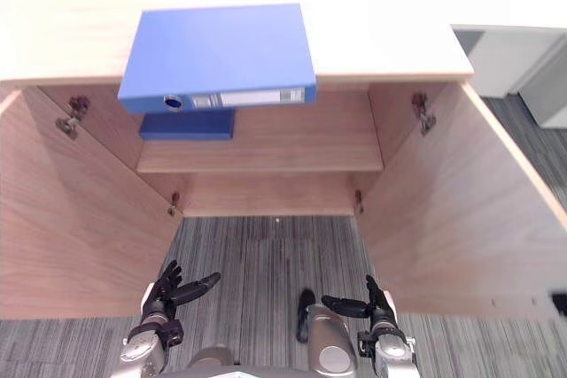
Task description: Walk over to the cabinet, pick up the folder, carry it to the office cabinet, place the folder inside the office cabinet, then close the office cabinet door
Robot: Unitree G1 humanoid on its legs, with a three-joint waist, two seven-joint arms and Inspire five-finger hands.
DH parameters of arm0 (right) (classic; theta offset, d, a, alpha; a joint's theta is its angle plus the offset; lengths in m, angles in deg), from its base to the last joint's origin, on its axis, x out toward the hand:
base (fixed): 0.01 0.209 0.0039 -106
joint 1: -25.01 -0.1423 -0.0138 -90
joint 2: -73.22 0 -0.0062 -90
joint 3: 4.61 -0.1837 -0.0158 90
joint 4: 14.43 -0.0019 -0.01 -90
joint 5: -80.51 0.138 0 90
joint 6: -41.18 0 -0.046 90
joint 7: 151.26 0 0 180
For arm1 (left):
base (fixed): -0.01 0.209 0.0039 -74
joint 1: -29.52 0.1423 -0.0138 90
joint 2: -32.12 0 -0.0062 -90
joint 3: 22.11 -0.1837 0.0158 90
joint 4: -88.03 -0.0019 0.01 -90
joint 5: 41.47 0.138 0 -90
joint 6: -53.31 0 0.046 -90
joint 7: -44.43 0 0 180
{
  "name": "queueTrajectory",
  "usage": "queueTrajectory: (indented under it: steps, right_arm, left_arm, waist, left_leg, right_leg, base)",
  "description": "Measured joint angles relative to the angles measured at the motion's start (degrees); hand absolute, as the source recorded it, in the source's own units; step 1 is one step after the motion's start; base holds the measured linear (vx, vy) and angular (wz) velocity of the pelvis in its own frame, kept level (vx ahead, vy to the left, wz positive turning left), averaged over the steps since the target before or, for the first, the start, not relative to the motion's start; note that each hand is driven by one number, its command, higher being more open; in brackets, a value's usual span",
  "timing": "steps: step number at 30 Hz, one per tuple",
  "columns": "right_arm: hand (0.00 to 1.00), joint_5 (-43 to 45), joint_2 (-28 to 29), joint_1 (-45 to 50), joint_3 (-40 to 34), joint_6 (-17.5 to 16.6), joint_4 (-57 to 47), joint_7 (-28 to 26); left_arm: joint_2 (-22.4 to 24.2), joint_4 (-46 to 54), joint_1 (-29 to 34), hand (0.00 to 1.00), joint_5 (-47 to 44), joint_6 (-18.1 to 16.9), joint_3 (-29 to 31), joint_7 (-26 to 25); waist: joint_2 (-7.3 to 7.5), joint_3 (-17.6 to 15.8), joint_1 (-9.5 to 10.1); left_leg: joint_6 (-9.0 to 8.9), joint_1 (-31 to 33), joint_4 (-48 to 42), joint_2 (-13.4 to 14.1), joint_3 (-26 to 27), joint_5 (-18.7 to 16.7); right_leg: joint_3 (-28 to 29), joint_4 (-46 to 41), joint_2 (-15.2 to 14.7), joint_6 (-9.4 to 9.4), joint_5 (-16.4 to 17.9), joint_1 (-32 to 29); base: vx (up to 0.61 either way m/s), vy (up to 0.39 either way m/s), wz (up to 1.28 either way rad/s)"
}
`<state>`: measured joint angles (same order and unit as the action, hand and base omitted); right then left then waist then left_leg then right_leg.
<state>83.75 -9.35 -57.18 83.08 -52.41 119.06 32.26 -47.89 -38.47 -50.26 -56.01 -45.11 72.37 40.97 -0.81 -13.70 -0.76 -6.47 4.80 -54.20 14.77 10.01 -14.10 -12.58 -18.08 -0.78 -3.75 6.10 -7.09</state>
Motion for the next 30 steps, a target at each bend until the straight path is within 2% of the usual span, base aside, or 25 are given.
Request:
queueTrajectory:
  steps: [1,3,4,5,6,7,9,12,14,18,23,27,30]
  right_arm:
    - [1.0,0.1,0.3,-0.5,-0.9,-0.1,-0.5,0.2]
    - [1.0,0.1,0.2,-1.5,-2.4,-0.3,-0.5,0.3]
    - [1.0,0.1,0.2,-2.2,-3.2,-0.4,0.0,0.4]
    - [1.0,0.1,0.1,-2.6,-4.2,-0.4,0.4,0.4]
    - [1.0,0.1,-0.2,-2.5,-4.8,-0.4,0.5,0.5]
    - [1.0,0.1,-0.5,-2.3,-5.3,-0.4,0.6,0.4]
    - [1.0,0.1,-0.1,-0.8,-6.3,-0.2,1.3,0.6]
    - [1.0,0.1,-0.2,-0.1,-6.3,-0.2,1.8,0.6]
    - [1.0,0.1,0.0,-0.1,-6.3,-0.2,2.1,0.4]
    - [1.0,0.0,0.0,-0.1,-6.3,-0.8,2.1,0.3]
    - [1.0,-0.5,-0.3,-0.5,-6.2,-1.5,3.4,0.3]
    - [1.0,-0.7,-0.7,-0.4,-5.9,-1.6,5.4,0.4]
    - [1.0,-0.9,-2.0,-0.3,-3.6,-1.7,6.8,0.3]
  left_arm:
    - [0.1,0.1,-0.4,1.0,0.0,0.0,-0.8,0.1]
    - [0.5,0.7,-0.8,1.0,0.0,0.0,-1.1,0.3]
    - [0.4,1.2,-1.2,1.0,0.0,0.0,-1.0,0.2]
    - [0.4,2.3,-1.1,1.0,0.0,0.1,-1.0,0.0]
    - [0.5,3.2,-1.0,1.0,0.0,0.1,-1.0,0.0]
    - [0.5,3.7,-1.0,1.0,0.0,0.1,-1.0,0.0]
    - [0.0,7.2,-1.0,1.0,0.0,0.2,-0.8,-0.3]
    - [-0.5,15.4,0.3,1.0,0.4,0.0,-0.3,-0.4]
    - [-1.0,20.6,1.4,1.0,1.7,-0.1,0.8,-0.9]
    - [-2.2,33.4,5.3,1.0,7.4,-1.2,1.1,-2.9]
    - [-3.4,49.7,10.9,1.0,13.4,-4.0,-0.8,-3.8]
    - [-6.4,56.1,12.5,1.0,17.1,-6.0,-3.5,-3.8]
    - [-10.6,60.1,13.1,1.0,22.0,-7.5,-3.7,-3.9]
  waist:
    - [0.23,0.1,0.06]
    - [0.08,0.2,0.27]
    - [0.01,0.2,0.57]
    - [-0.3,0.4,0.97]
    - [-1.1,0.7,0.91]
    - [-1.64,0.9,0.88]
    - [-0.24,1.6,0.8]
    - [-0.21,1.7,0.88]
    - [-0.24,1.7,0.92]
    - [-0.23,1.8,1.42]
    - [-0.73,4.1,1.7]
    - [-0.9,4.8,2.63]
    - [-1.03,5.7,2.73]
  left_leg:
    - [1.0,2.7,2.1,0.4,1.9,-0.8]
    - [1.15,4.3,11.4,-0.1,3.6,-0.9]
    - [1.12,3.8,20.1,-1.3,3.2,-0.7]
    - [1.13,2.7,30.3,-2.8,2.4,2.5]
    - [1.98,2.2,36.2,-3.5,1.6,8.7]
    - [2.85,2.0,38.3,-3.6,1.3,10.8]
    - [3.57,-1.0,42.4,-6.5,1.5,11.5]
    - [4.6,-2.5,45.5,-9.1,1.3,12.2]
    - [4.93,-3.2,46.7,-9.8,1.0,12.4]
    - [5.03,-4.6,48.4,-10.1,0.7,12.8]
    - [5.03,-5.6,50.0,-10.8,0.2,13.5]
    - [5.03,-6.5,49.8,-10.8,-0.1,13.5]
    - [5.03,-7.1,49.7,-10.9,-0.1,13.5]
  right_leg:
    - [0.0,2.4,-0.1,0.16,-0.1,2.5]
    - [0.6,4.7,-0.2,0.34,-0.2,4.9]
    - [1.3,5.6,-0.3,0.44,-0.3,6.0]
    - [2.0,6.1,-0.3,0.77,-0.2,6.5]
    - [2.4,6.5,0.1,1.87,0.2,7.0]
    - [2.5,6.6,0.5,2.42,0.5,7.4]
    - [2.7,7.3,-2.1,4.12,1.4,8.7]
    - [2.3,8.5,-4.2,5.38,1.8,9.8]
    - [1.8,9.2,-4.4,5.59,1.7,10.4]
    - [1.7,9.4,-4.7,5.65,1.7,11.3]
    - [1.7,10.3,-4.6,5.67,1.6,12.3]
    - [1.9,10.3,-4.3,5.68,1.6,13.5]
    - [2.5,10.4,-4.3,5.78,1.6,14.1]
  base:
    - [0.37,-0.094,-0.04]
    - [0.34,-0.042,-0.15]
    - [0.34,0.055,-0.37]
    - [0.32,0.081,-0.38]
    - [0.26,0.1,-0.27]
    - [0.24,0.154,-0.01]
    - [0.23,0.152,0.16]
    - [0.13,0.103,0.17]
    - [0.07,0.034,0.13]
    - [0.03,0.009,0.06]
    - [-0.02,-0.005,0.05]
    - [-0.05,-0.013,0.03]
    - [-0.08,-0.002,-0.01]
